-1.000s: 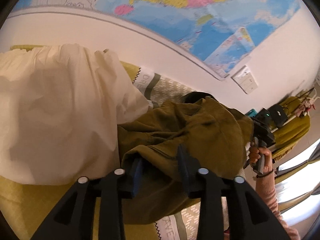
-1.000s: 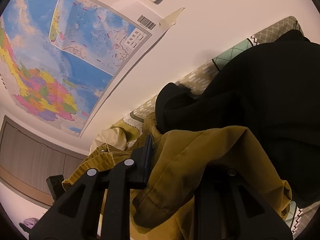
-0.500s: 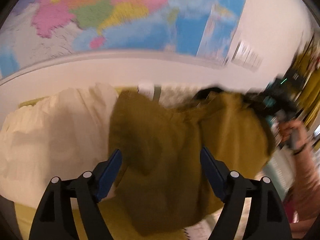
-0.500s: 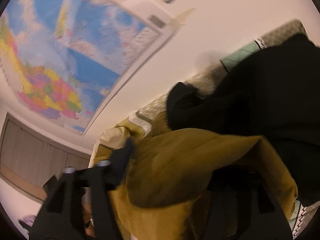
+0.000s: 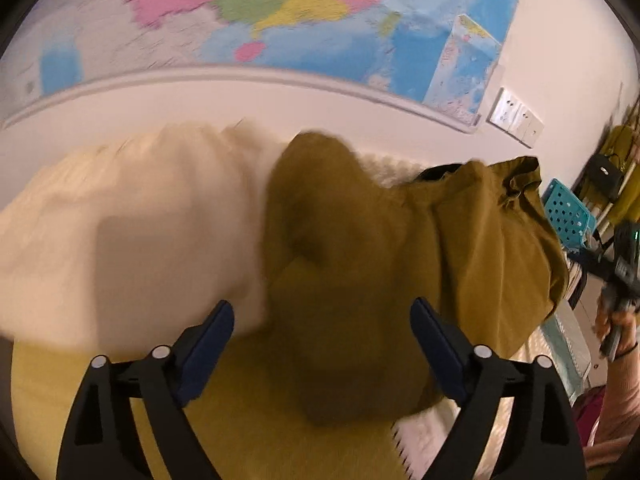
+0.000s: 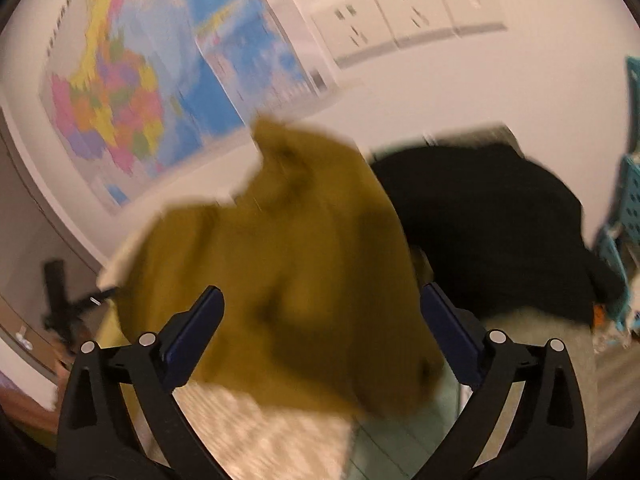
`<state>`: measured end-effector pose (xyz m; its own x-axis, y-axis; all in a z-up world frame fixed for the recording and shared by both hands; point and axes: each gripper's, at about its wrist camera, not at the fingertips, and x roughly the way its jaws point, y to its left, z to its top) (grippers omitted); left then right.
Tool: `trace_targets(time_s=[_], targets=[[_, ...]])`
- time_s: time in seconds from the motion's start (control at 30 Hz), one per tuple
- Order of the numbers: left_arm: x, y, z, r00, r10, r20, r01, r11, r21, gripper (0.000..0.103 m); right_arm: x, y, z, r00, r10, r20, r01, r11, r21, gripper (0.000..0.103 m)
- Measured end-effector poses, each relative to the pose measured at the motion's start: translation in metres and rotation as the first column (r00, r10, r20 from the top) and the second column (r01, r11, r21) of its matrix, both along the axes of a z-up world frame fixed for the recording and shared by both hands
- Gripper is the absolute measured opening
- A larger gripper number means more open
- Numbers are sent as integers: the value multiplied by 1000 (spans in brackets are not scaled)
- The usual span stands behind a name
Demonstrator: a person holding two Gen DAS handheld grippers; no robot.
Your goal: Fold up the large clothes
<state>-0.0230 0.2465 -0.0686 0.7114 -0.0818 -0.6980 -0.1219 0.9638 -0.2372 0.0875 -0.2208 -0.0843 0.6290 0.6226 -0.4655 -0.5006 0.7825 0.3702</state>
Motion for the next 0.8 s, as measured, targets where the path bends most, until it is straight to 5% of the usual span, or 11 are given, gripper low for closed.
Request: trace_targets(time_s=[0.2, 0.23, 0.27, 0.3, 0.37, 0.43, 0.63, 0.73, 0.8], targets=[[3, -18, -38, 997, -28, -70, 27, 1000, -12, 93, -7, 20, -53, 1000, -10, 19, 12, 993, -114, 94], [10, -24, -41, 998, -33, -60, 32, 999, -16, 88, -4, 21, -56, 1000, -6, 18, 8, 996, -93, 88], [13, -30, -42, 998, -49, -46, 48, 999, -21, 78, 1, 22, -58, 1000, 17, -1, -17, 999, -48, 65], [15, -33, -42, 997, -65, -40, 63, 997, -36, 50, 2, 22, -57, 1000, 11, -1, -11, 999, -34, 48], [18, -40, -37, 996, -58, -61, 54, 997, -57, 36, -7, 16, -48, 999, 29, 24, -29, 1000, 4, 26], [7, -41, -23, 996, -84, -29, 80, 992, -97, 27, -30, 1, -29, 996, 59, 65, -63, 996, 64, 23], [-46, -38, -10, 982, -187, 16, 185, 950, -250, 27, -103, -54, 13, 978, 69, 195, -96, 986, 136, 22], [-52, -51, -42, 972, -223, -79, 195, 943, -269, 32, -102, -70, -13, 996, 26, 88, -34, 996, 88, 24], [-51, -59, -55, 965, -225, -135, 193, 957, -214, 51, -87, -65, -47, 999, 4, -41, -3, 1000, 17, 30]])
